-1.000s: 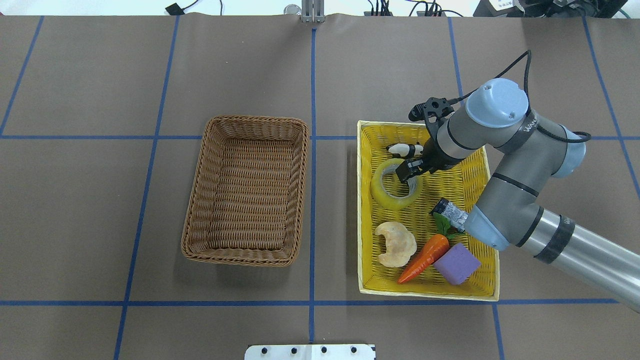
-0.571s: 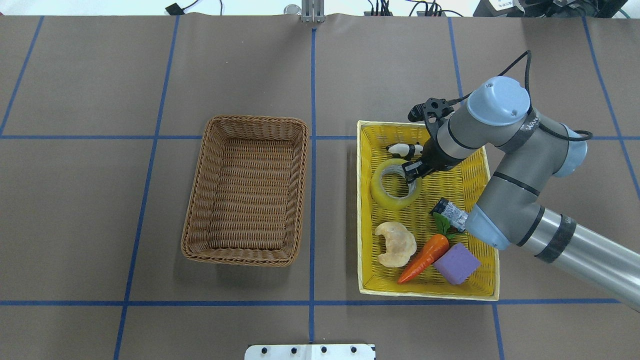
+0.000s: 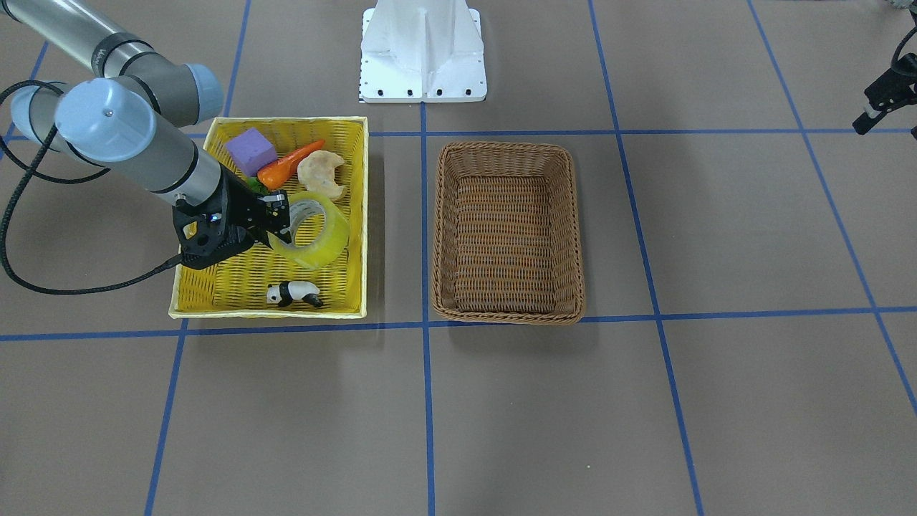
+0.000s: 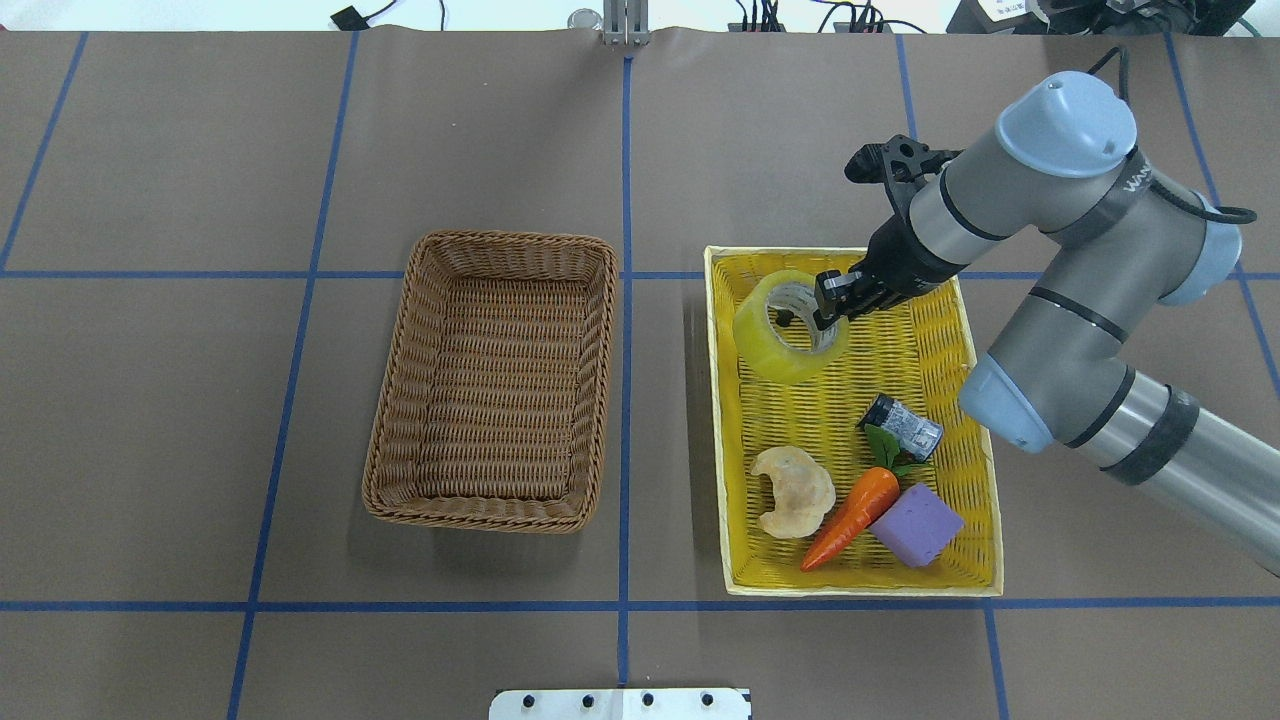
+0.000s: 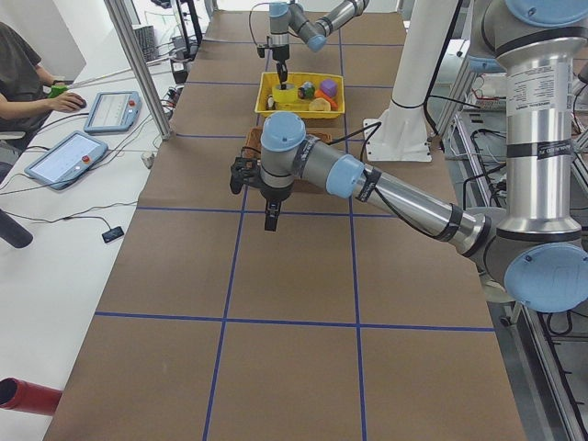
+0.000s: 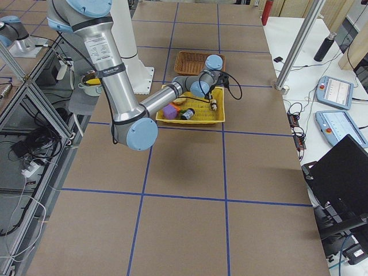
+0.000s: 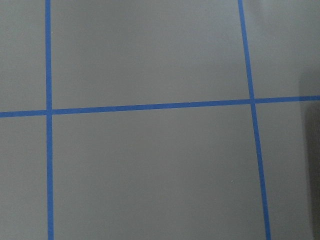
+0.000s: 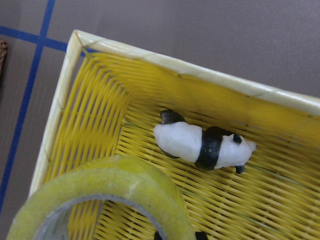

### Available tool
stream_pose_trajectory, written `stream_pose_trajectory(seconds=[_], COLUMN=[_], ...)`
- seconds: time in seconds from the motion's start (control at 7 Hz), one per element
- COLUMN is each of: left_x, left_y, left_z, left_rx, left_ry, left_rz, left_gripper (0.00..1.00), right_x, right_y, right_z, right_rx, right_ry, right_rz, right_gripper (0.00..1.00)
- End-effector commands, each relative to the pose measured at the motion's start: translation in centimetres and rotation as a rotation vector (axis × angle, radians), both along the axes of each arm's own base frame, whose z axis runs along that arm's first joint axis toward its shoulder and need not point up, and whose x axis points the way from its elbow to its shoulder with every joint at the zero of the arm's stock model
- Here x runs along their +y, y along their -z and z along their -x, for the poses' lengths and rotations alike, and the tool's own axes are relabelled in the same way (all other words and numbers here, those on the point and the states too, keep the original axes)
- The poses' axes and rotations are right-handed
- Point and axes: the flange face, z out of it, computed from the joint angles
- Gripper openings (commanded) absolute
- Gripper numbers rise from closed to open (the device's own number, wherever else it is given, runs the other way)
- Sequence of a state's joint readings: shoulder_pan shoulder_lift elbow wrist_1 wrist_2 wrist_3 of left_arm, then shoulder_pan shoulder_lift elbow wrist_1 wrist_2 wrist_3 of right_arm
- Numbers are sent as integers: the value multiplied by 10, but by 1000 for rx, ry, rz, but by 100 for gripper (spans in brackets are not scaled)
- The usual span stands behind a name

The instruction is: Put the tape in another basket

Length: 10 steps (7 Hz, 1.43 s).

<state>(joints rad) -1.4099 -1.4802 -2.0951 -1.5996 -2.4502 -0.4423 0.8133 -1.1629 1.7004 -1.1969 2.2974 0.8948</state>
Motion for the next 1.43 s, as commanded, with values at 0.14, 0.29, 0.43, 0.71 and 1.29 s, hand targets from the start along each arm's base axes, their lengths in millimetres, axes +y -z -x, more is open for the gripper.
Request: stream_pose_trajectory(seconds=[0.14, 0.29, 0.43, 0.71, 1.29], left_x=[-20, -24, -31, -50, -27], left_y=[69, 106, 150, 192, 199], left_z=[-53, -80, -123, -168, -259], left_rx=[260, 311, 360, 421, 712], left_ry=[-28, -37, -68, -96, -24], left_rz=[59, 66, 76, 29, 118], left_gripper=[98, 97, 97, 97, 94], right_x=[23, 31, 42, 58, 71], right_y=[57, 69, 80, 92, 110], right_z=[-24, -28, -29, -28, -33], right_rx=[-193, -274, -356, -459, -612], right_ry=[-47, -66, -66, -55, -101], right_rz=[82, 118, 131, 146, 204], right_gripper=[0, 0, 0, 0, 0])
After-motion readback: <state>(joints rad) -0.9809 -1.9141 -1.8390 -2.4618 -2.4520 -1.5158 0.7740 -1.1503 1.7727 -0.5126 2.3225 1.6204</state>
